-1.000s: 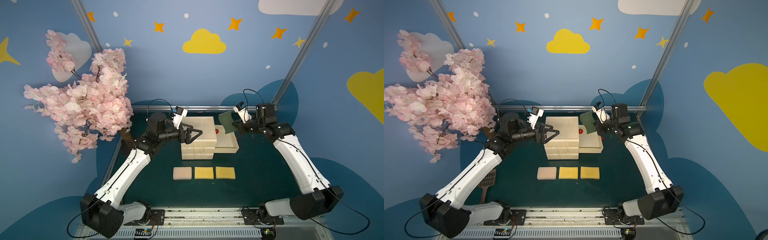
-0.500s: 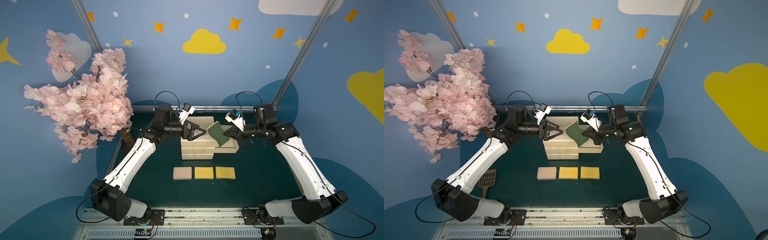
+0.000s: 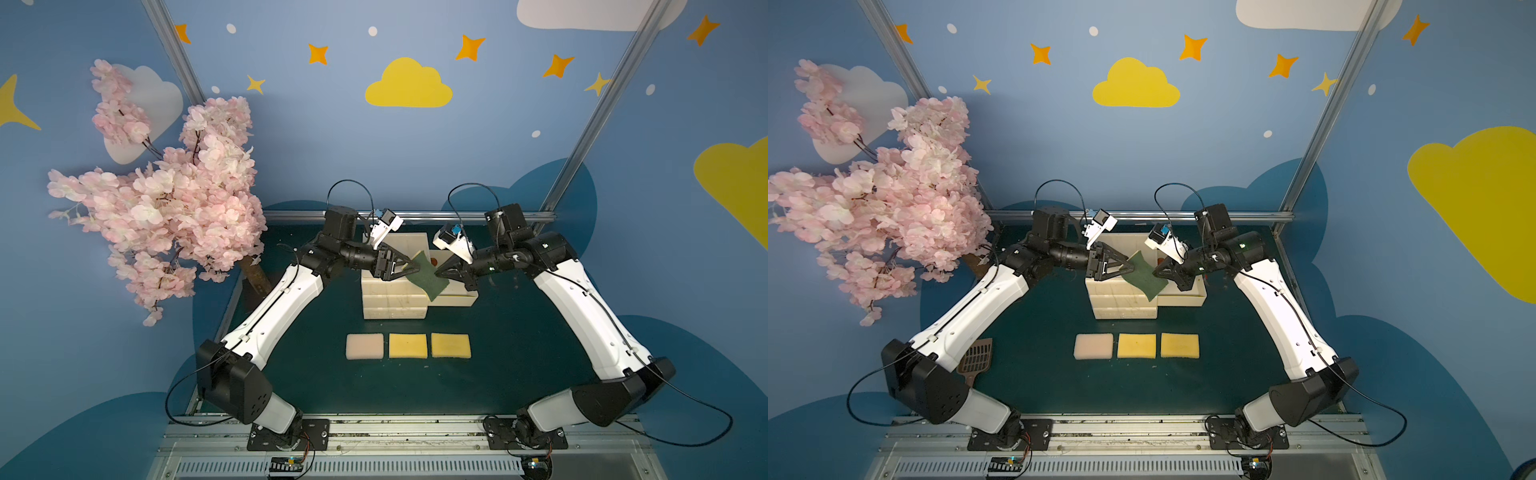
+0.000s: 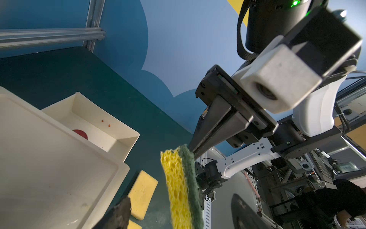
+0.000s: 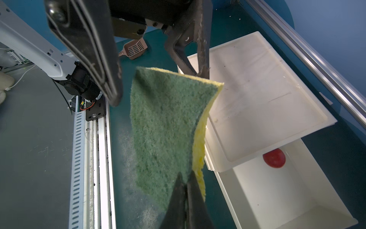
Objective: Take the sponge out of the drawer
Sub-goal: Place the sponge at the center of the board.
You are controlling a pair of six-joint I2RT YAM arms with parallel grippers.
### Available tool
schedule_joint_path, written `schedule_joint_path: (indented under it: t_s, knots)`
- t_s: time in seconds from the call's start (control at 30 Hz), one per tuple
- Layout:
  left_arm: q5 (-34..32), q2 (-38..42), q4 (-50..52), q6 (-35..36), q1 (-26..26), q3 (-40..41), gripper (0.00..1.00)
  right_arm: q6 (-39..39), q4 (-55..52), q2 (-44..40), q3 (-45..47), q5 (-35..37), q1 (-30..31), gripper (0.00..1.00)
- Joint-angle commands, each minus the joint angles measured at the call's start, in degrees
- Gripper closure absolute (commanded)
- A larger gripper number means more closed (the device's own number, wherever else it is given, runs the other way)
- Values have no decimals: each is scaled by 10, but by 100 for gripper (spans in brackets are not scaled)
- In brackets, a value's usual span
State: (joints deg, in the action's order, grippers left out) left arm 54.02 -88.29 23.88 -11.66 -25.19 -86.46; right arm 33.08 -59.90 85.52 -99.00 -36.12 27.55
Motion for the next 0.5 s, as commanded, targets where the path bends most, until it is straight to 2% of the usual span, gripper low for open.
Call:
schedule_joint_path:
  t_s: [0.0, 0.1, 0.17, 0.27, 0.33, 0.37, 0.47]
  knots:
    - [-15, -14, 53, 27, -7, -20, 31, 8, -5, -1, -14, -1, 6, 100]
    - [-31, -20, 57, 27, -12, -22, 50, 5, 7, -6, -9, -3, 8, 100]
    - [-43, -22, 57, 24, -14, -22, 69, 1, 16, -9, -4, -6, 8, 100]
    - [-66, -21, 53, 14, -18, -22, 91, -8, 32, -12, 4, -13, 10, 98]
    - [-79, -18, 42, 1, -20, -17, 95, -29, 64, -21, 21, 1, 9, 85]
    - [-84, -14, 32, -8, -21, -10, 97, -41, 90, -29, 33, 16, 9, 72]
    - [-102, 4, -16, -46, -22, 22, 98, -89, 190, -61, 86, 74, 7, 55]
